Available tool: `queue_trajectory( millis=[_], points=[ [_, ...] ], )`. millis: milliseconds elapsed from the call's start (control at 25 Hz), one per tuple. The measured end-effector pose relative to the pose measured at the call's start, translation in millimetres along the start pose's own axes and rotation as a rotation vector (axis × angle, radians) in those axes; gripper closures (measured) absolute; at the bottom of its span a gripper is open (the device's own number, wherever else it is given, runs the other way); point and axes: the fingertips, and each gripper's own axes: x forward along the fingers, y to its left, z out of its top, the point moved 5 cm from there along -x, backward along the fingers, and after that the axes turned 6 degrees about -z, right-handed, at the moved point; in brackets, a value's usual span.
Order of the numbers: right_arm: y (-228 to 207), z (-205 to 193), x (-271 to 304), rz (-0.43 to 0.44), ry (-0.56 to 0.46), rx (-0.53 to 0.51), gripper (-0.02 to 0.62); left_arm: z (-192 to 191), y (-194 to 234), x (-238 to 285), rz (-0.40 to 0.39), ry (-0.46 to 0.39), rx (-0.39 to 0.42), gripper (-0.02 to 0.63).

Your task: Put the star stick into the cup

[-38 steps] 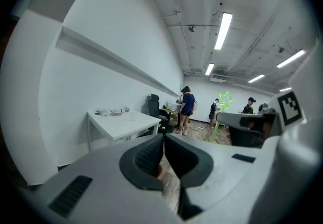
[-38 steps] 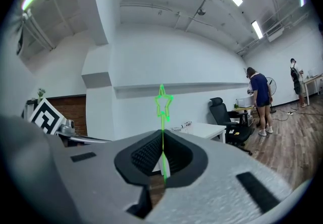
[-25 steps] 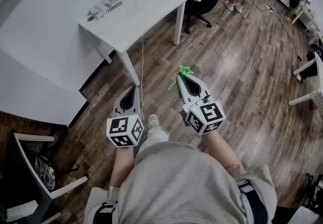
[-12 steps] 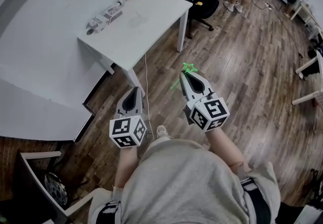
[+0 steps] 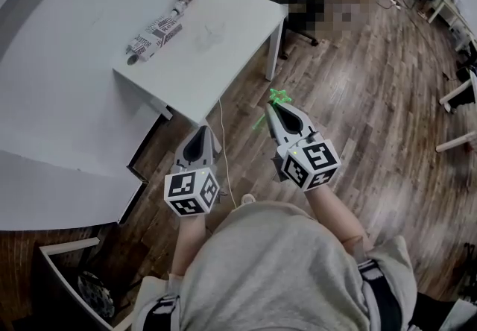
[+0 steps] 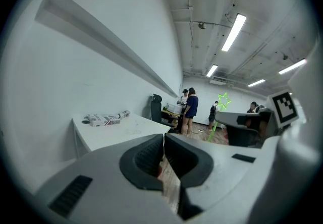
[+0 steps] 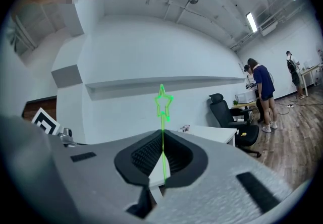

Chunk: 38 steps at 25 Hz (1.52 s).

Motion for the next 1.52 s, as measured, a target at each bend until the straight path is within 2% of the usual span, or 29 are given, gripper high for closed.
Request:
queue_trajectory(
  millis=[840,1160,1520],
  points=[
    [-29,-10,95,-0.039,0.031,0.029,0.597,7,66,73,-0.011,0.056,-0.008,0.594],
    [-57,-1,159,-0.013,0.01,0.026,0.597,16,92,125,0.021,0.051,-0.01,0.594],
    [-96,12,250,0.007,0.029,0.03,0.597,44,127,200,0.052,0.037,-0.02,0.594]
  ],
)
